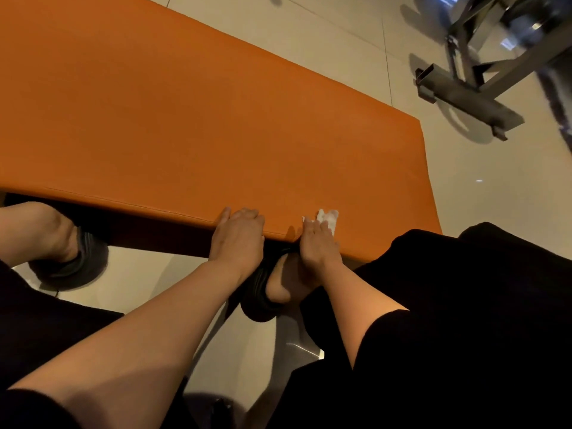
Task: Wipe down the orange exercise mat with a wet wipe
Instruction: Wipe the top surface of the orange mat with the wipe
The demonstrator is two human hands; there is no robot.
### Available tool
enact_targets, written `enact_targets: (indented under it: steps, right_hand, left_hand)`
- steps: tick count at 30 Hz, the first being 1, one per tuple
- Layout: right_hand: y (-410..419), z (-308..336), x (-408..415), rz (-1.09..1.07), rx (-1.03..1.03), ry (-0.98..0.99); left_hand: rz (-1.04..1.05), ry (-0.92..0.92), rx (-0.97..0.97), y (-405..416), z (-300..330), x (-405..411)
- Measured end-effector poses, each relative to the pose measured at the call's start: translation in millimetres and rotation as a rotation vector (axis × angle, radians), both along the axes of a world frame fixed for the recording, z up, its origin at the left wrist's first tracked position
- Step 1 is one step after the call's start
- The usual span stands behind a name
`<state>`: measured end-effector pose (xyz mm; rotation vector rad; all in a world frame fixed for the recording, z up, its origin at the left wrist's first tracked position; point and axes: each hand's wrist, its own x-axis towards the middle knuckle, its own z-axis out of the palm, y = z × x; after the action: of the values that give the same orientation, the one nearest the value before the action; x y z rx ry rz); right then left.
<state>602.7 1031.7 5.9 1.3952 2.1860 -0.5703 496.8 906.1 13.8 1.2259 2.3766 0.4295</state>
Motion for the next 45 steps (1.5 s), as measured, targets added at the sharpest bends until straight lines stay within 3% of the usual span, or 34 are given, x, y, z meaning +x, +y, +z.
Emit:
enact_targets:
  steps: [3, 6, 8, 13, 19, 25, 27, 31, 33, 38, 45]
  right_hand:
    - [-14, -1, -15, 0.042, 0.019, 0.036]
    - [-40, 9, -31, 0.227, -0.105, 0.244]
    - [-38, 12, -31, 0.264, -0.153, 0.281]
    - [15, 3, -19, 0.05, 0.022, 0.07]
    - [-11, 6, -40, 0.362, -0.131, 0.285]
    - [45, 8, -58, 0.441, -0.035, -0.06]
    - [43, 10, -73, 0.554, -0.071, -0.12]
    - [37, 12, -75, 0.754, -0.261, 0.022]
    - [59, 15, -72, 0.834, -0.279, -0.001]
    - [102, 16, -60, 0.765, -0.2, -0.091]
    - [97, 11, -62, 0.968, -0.386, 0.063]
  left_hand:
    - [0.019, 0.0, 0.005, -2, 1, -2]
    - [0.053, -0.034, 0.027, -3, 0, -6]
    - [0.074, -0.051, 0.024, -2, 0, -8]
    - [0.042, 0.009, -0.001, 9, 1, -17]
    - [0.05, -0.01, 0.022, 13, -3, -26]
    - [0.054, 0.015, -0.006, 18, -10, -34]
    - [0.05, 0.017, -0.003, 22, -11, -34]
    - [0.093, 0.009, 0.026, 27, -14, -38]
    - [0.095, 0.018, 0.018, 30, -17, -41]
    - [0.097, 0.052, -0.002, 45, -23, -54]
    - [0.095, 0.076, -0.011, 58, -34, -65]
